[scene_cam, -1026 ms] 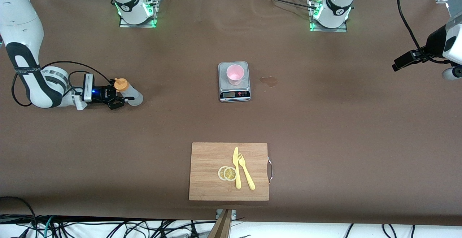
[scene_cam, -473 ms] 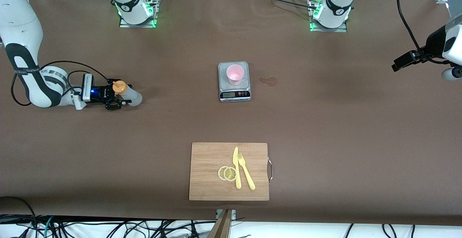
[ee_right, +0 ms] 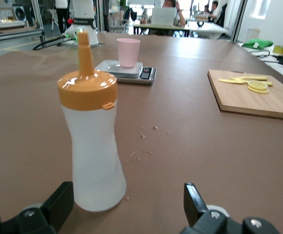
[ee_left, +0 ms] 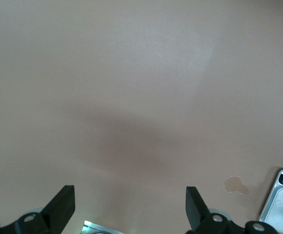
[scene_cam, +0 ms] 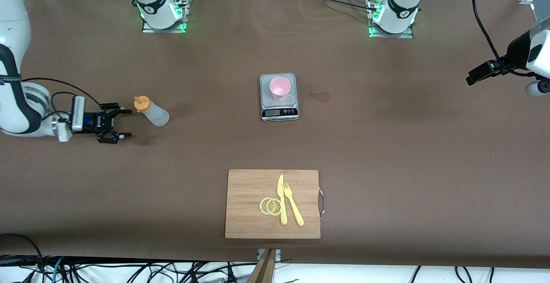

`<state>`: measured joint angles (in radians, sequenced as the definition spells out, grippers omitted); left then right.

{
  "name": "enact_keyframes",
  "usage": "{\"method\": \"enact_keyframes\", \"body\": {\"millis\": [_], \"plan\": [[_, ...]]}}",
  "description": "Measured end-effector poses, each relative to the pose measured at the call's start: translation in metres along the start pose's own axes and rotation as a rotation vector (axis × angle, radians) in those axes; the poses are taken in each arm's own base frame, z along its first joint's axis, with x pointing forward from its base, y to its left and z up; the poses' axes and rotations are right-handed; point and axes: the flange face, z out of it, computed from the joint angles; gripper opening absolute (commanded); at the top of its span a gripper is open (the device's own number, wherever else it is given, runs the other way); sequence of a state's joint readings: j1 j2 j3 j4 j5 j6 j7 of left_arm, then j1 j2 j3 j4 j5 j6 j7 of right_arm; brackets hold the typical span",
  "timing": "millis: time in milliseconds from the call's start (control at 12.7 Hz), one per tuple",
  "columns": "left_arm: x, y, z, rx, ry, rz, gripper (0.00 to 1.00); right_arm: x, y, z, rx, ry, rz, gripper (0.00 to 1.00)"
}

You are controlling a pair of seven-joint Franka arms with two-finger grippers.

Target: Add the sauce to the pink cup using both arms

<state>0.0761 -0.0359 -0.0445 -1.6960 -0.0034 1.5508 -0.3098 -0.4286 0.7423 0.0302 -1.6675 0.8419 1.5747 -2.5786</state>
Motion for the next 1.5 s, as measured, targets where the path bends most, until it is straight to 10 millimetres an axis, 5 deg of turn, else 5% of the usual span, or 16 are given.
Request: {"method": "enact_keyframes", "body": {"millis": [631, 1183, 1499], "plan": [[0.001, 0.000, 0.001, 0.000, -0.002, 0.000, 1.00, 0.082, 0.050, -0.069, -0.003, -0.229, 0.236, 1.00], [0.001, 0.000, 0.001, 0.000, -0.002, 0.000, 1.00, 0.184, 0.097, -0.056, -0.066, -0.451, 0.479, 1.00], [0.001, 0.000, 0.001, 0.000, -0.002, 0.000, 1.00, 0.252, 0.116, -0.024, -0.135, -0.589, 0.647, 1.00]]}}
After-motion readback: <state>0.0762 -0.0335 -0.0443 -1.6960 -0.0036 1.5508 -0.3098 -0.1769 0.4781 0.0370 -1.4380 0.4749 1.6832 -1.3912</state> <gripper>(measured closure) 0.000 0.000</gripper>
